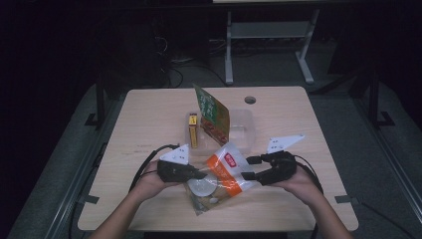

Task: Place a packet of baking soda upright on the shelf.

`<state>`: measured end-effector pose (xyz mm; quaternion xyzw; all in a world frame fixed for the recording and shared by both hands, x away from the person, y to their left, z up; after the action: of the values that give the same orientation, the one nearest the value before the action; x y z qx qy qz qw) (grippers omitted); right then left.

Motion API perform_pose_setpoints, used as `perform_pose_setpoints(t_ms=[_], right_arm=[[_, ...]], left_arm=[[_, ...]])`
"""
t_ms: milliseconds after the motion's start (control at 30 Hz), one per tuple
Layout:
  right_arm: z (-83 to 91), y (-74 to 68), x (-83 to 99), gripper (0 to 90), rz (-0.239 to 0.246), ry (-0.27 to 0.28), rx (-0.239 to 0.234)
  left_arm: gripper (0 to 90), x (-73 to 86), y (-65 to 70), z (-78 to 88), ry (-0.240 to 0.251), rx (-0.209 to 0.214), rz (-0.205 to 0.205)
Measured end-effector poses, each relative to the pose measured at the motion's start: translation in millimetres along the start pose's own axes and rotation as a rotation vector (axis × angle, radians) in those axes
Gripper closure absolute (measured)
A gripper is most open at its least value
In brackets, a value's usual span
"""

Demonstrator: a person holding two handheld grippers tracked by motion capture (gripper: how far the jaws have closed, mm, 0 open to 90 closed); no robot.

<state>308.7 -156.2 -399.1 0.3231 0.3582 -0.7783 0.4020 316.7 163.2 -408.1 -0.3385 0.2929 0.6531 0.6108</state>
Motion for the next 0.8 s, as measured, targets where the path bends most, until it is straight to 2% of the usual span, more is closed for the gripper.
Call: perform_pose_setpoints(t_ms=[67,167,233,400,533,800], right_arm=[[-6.4,-0.5,-9.5,33.8,0.022,-0.001,-0.029],[-18.6,-1.2,-24.9,28.5,0.035,-0.024,-0.11],[-27.7,-1.0,-34.4,29.3,0.051,-0.054,-0.121],[-43.2,3.8,-46.4,49.8,0.089,-0.07,-0.124],[-45.2,5.9,-45.7,63.5,0.103,-0.066,-0.133],[-40.4,6.3,-43.5,78.8,0.107,-0.039,-0.153]], left_arm=[[88.9,0.7,-0.6,5.0,0.006,-0.013,-0.004],[88.8,2.1,-1.1,9.5,0.011,-0.027,-0.016],[88.8,2.3,-1.0,11.7,0.011,-0.029,-0.02],[88.9,3.6,-2.2,19.8,0.021,-0.043,-0.022],[88.9,5.6,-4.6,25.0,0.029,-0.06,-0.02],[88.9,5.6,-5.2,26.2,0.039,-0.063,-0.019]])
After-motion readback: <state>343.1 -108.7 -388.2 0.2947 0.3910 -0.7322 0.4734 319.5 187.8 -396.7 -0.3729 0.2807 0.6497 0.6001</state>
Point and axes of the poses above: each handheld gripper's, and its own axes: z roughly backward along the jaws, x roughly out of its underside, y roughly to its right, the point moved 1 cm from there along -z, roughly forward along the jaws, and after that the axes turned 5 degrees about -z, right-handed, at the moved point
